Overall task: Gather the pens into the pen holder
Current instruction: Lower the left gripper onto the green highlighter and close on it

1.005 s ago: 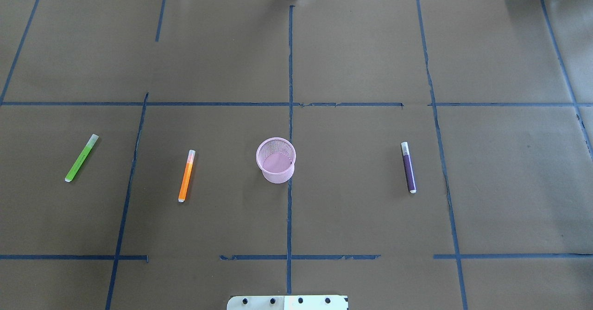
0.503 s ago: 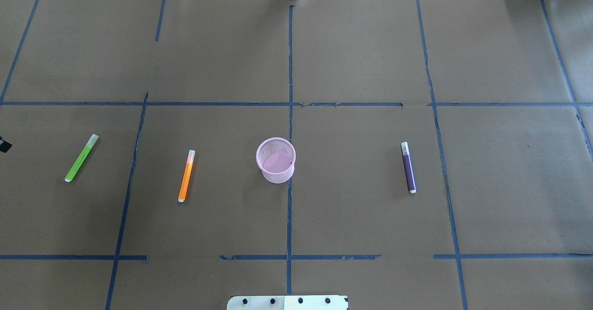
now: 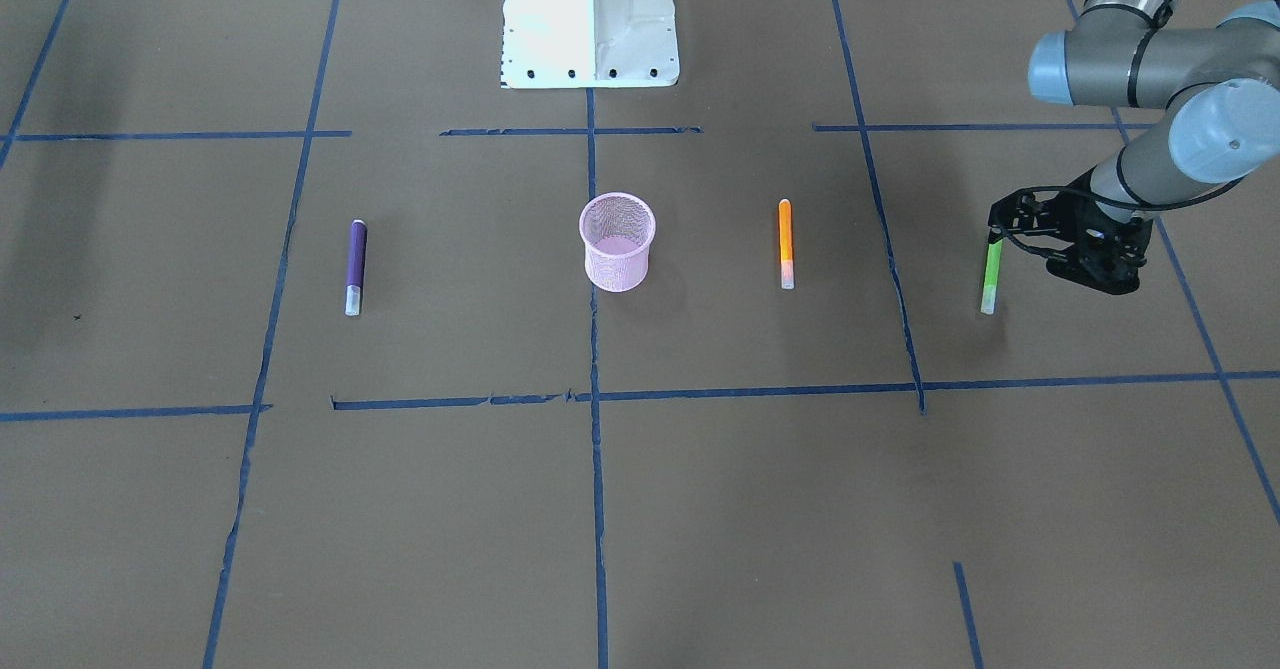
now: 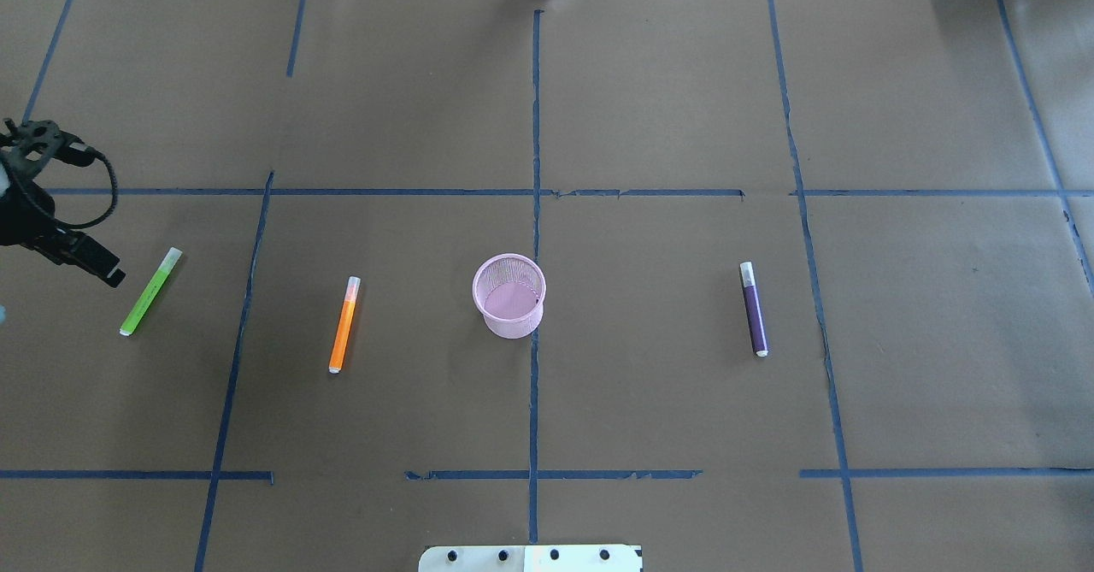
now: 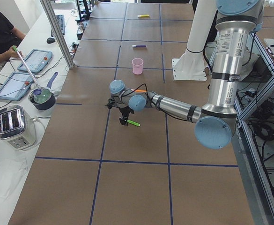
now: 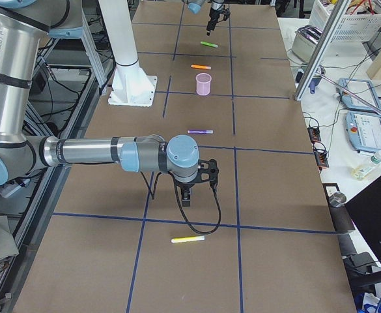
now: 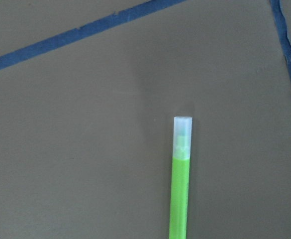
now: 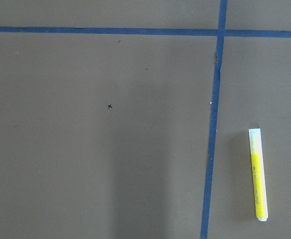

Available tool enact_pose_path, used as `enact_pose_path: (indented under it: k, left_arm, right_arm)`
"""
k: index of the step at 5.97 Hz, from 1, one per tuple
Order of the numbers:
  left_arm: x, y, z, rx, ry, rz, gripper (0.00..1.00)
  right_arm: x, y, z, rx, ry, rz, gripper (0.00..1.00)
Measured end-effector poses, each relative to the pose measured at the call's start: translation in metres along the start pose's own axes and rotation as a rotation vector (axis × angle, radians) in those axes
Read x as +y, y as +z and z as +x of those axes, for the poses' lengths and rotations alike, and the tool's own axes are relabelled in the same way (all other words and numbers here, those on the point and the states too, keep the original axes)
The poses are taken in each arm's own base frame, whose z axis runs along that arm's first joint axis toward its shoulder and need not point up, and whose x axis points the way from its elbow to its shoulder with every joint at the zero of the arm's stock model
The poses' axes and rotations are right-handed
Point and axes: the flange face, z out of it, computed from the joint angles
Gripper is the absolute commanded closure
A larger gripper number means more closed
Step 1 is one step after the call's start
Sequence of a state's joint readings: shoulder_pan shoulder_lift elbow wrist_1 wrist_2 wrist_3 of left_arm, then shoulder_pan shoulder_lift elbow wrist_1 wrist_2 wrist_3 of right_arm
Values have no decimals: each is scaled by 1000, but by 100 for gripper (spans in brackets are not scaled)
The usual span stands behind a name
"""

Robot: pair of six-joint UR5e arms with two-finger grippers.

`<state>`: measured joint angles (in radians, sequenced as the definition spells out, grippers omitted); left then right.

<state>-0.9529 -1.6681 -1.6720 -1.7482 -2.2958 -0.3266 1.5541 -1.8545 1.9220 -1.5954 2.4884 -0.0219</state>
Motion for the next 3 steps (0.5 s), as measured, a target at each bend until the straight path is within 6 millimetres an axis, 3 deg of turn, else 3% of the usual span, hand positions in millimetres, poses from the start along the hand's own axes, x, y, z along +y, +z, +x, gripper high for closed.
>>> enact_pose_path:
  k: [2, 3]
  left_arm:
    - [-14, 20, 10, -8, 12, -26, 25]
    - [-25, 27, 15, -8, 18, -34, 46]
  right_arm:
    - [1, 5, 7, 0, 13, -11, 0]
    - [2, 8, 11, 0, 18, -17, 0]
